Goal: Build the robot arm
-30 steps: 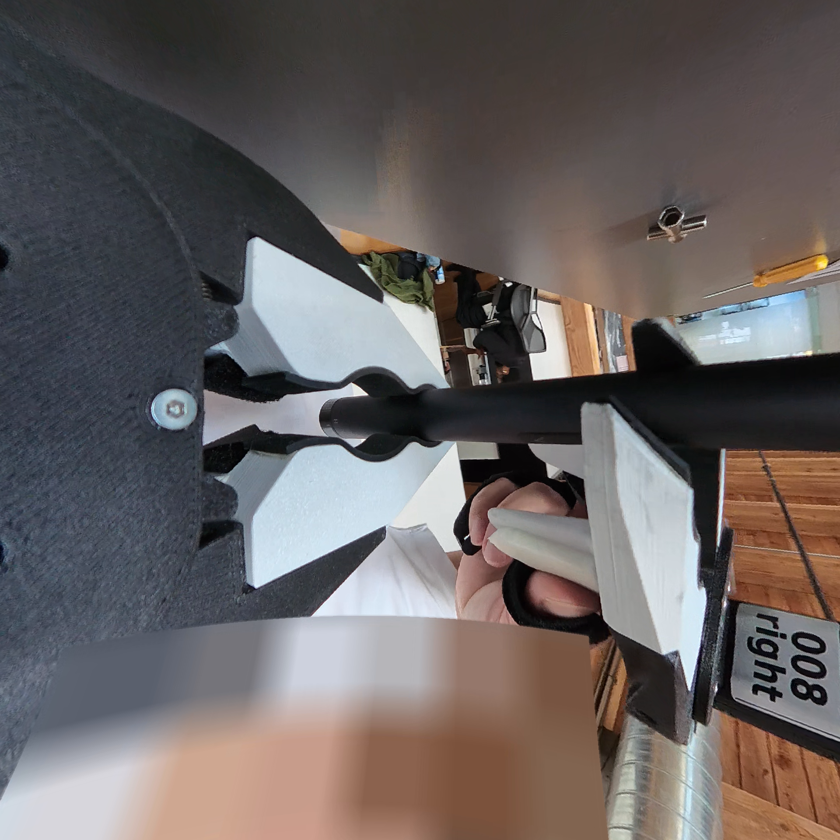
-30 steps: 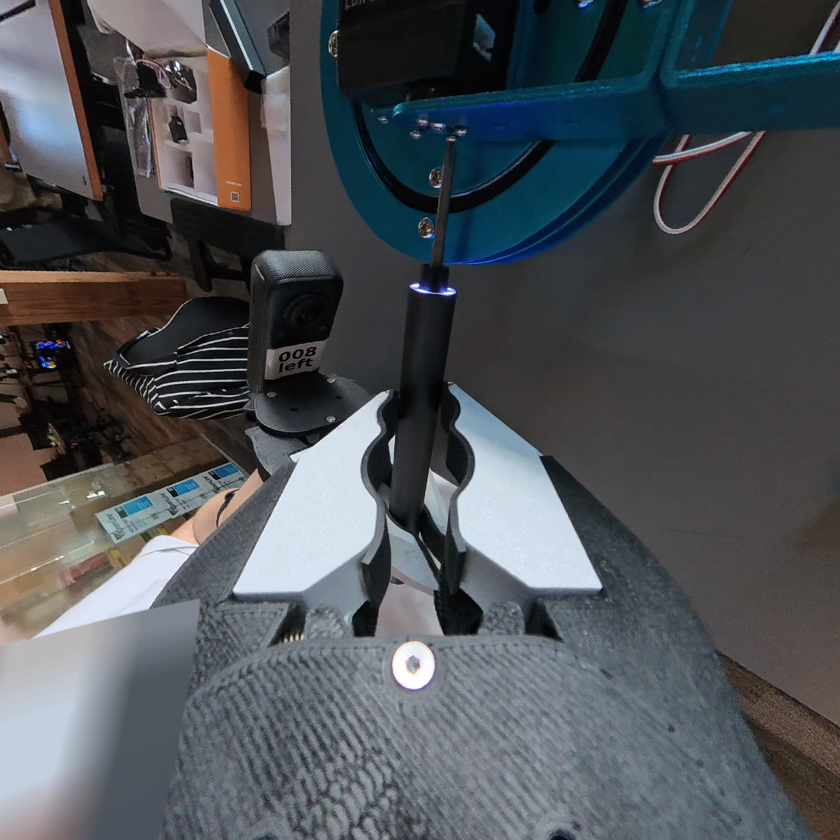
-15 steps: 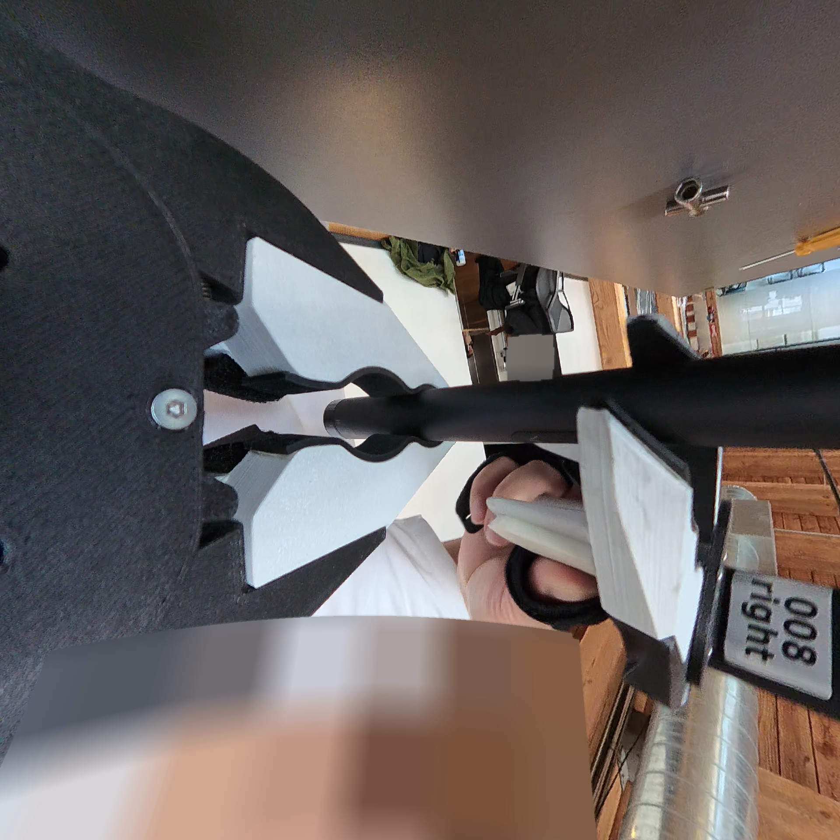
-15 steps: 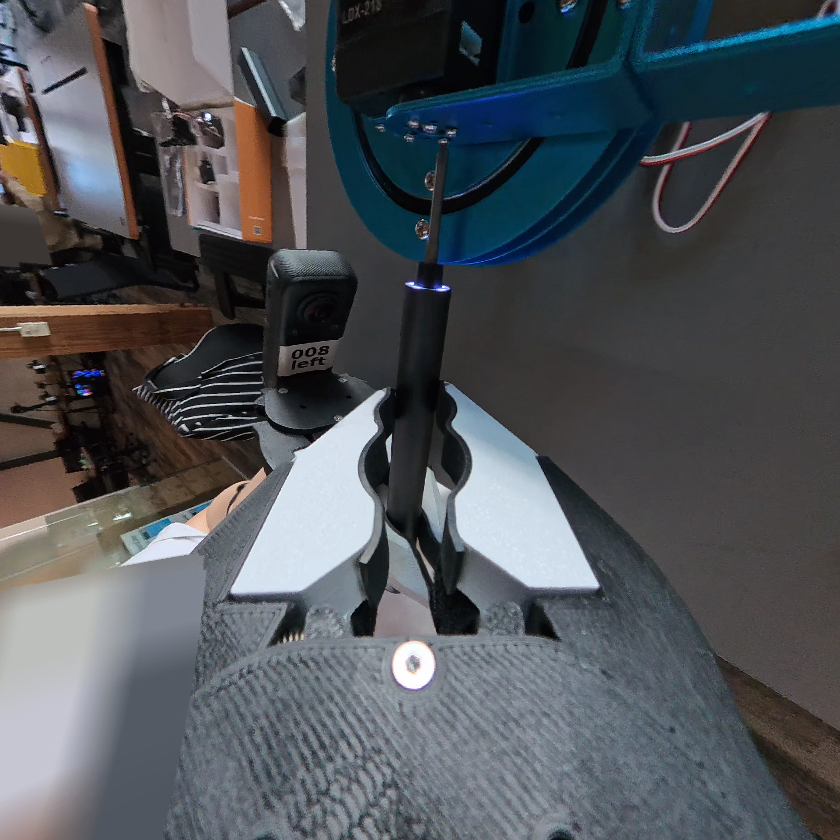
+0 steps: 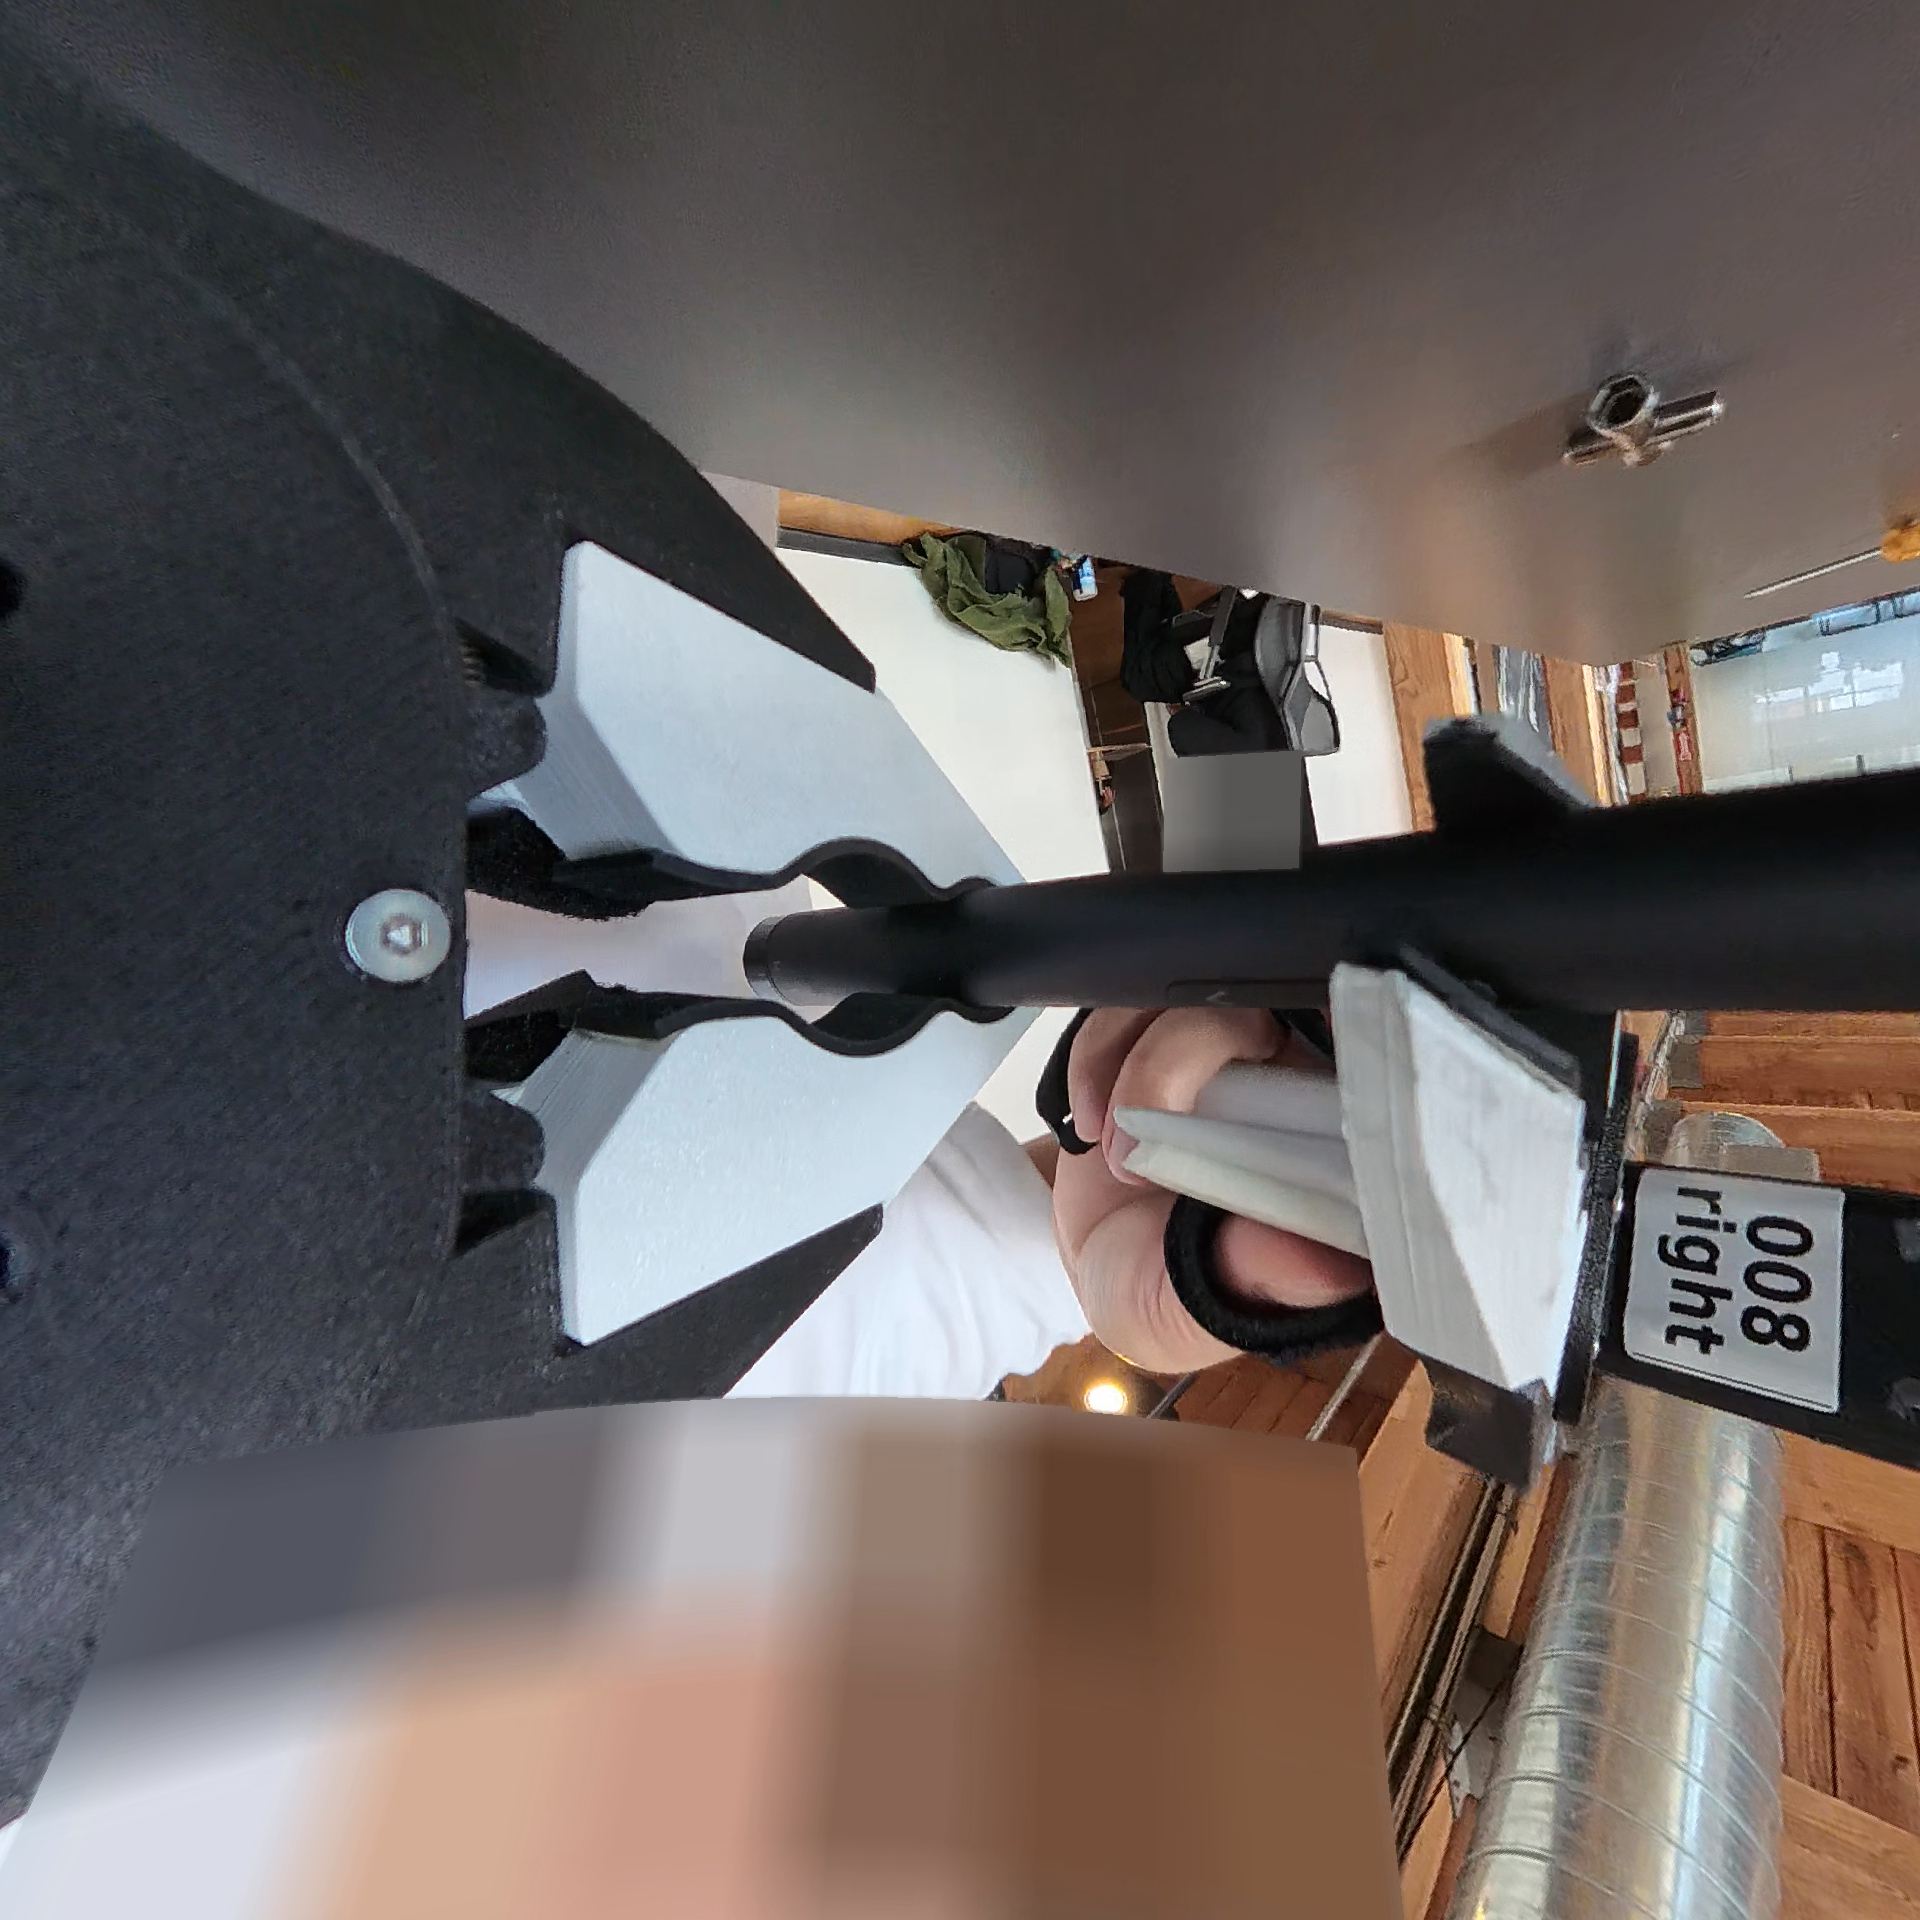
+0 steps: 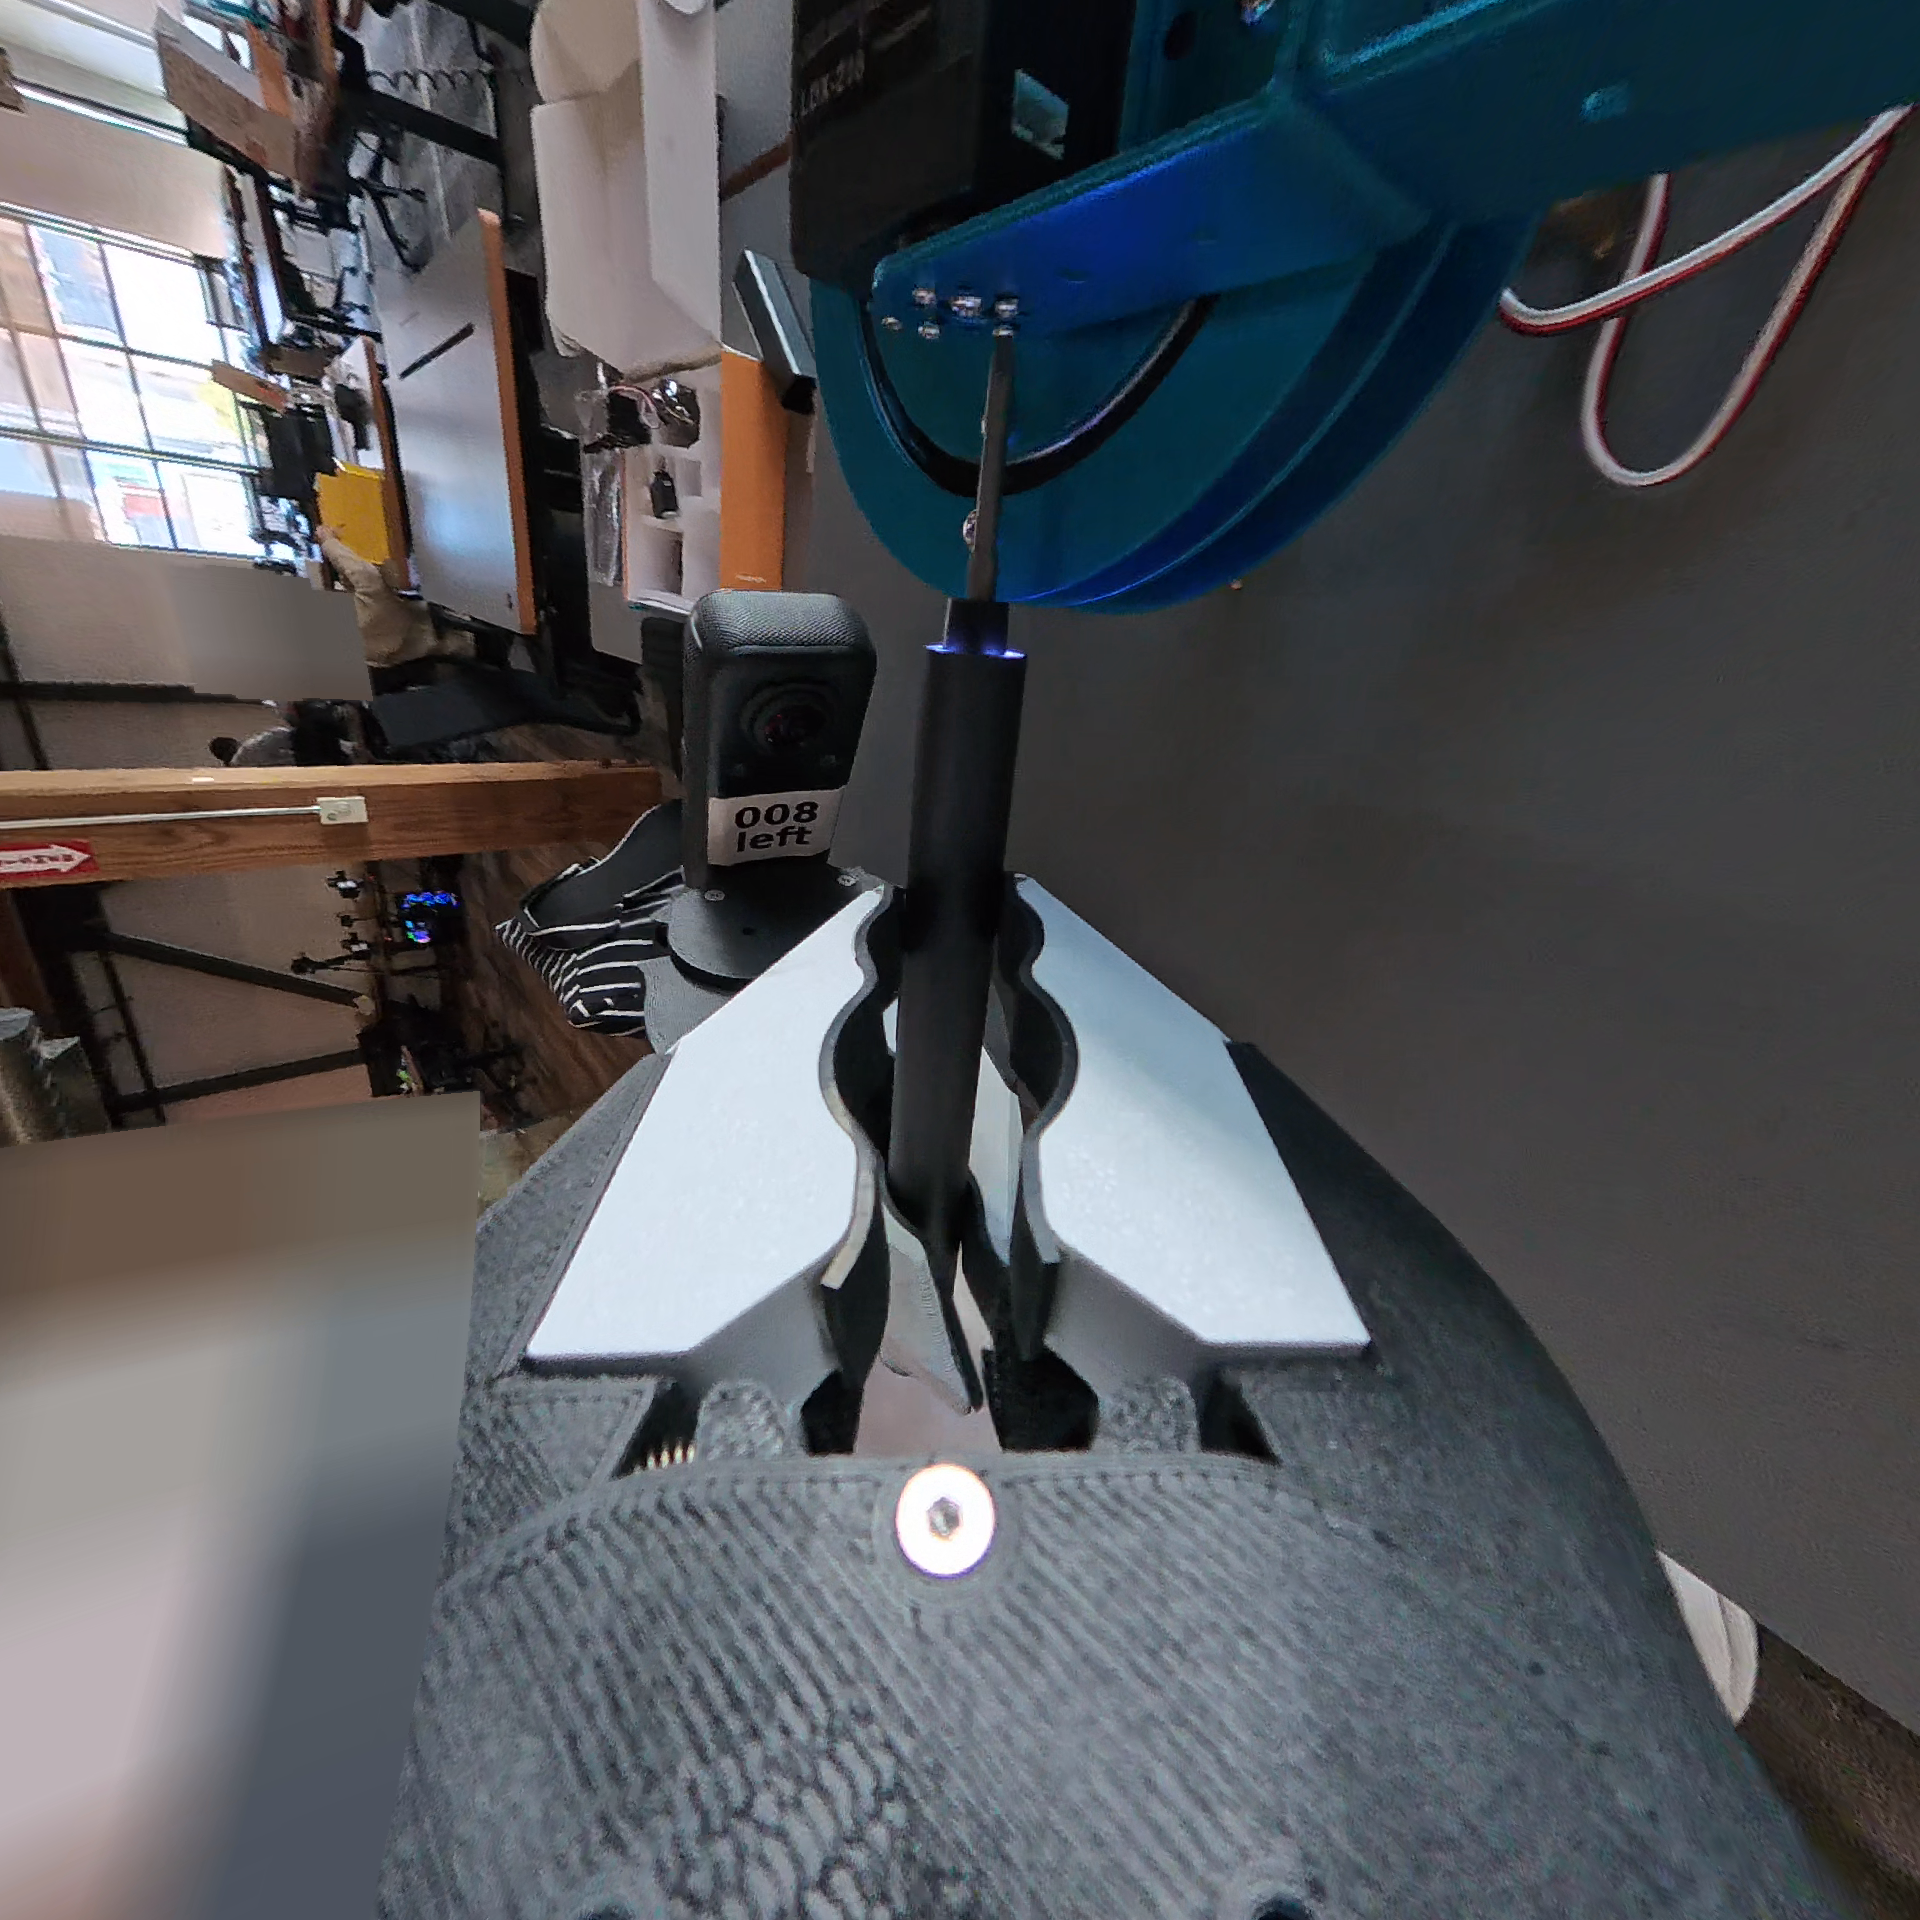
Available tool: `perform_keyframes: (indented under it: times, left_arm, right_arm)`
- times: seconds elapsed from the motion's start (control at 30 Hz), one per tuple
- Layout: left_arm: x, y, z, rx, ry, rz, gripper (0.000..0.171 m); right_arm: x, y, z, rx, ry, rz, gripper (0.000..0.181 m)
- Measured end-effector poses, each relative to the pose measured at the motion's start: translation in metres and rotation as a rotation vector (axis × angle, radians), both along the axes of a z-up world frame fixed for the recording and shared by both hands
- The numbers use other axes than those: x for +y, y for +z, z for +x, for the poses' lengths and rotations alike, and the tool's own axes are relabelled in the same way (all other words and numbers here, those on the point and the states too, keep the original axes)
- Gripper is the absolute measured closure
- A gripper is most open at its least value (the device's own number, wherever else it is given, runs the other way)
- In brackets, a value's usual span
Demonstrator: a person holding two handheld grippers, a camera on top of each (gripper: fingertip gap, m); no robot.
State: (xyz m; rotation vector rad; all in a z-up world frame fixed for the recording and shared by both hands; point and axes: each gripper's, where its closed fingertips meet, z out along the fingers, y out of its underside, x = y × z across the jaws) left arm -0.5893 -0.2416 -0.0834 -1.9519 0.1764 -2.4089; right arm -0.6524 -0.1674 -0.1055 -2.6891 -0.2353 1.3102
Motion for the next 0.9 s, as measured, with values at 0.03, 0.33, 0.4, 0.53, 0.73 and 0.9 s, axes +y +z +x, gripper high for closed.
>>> perform_keyframes:
  times: [0.03,0.33,0.4,0.53,0.73,0.9]
  left_arm:
    - [-0.001,-0.001,0.0,0.006,-0.003,0.007,0.164]
    - [-0.004,-0.004,0.002,0.052,-0.02,0.041,0.164]
    - [-0.002,-0.005,0.004,0.057,-0.015,0.037,0.164]
    - [0.001,-0.006,0.005,0.062,-0.005,0.03,0.164]
    - [0.004,-0.009,0.007,0.067,0.005,0.022,0.164]
    - [0.004,-0.007,0.007,0.063,0.012,0.024,0.164]
  right_arm:
    - [-0.001,0.001,0.0,0.022,-0.008,-0.002,0.165]
    - [-0.004,0.007,0.003,0.166,-0.009,0.032,0.165]
    - [-0.001,0.005,0.004,0.182,-0.017,0.031,0.165]
    - [0.002,0.004,0.005,0.199,-0.018,0.031,0.164]
    - [0.004,0.001,0.007,0.211,-0.015,0.026,0.164]
    - [0.004,0.003,0.007,0.226,-0.021,0.025,0.164]
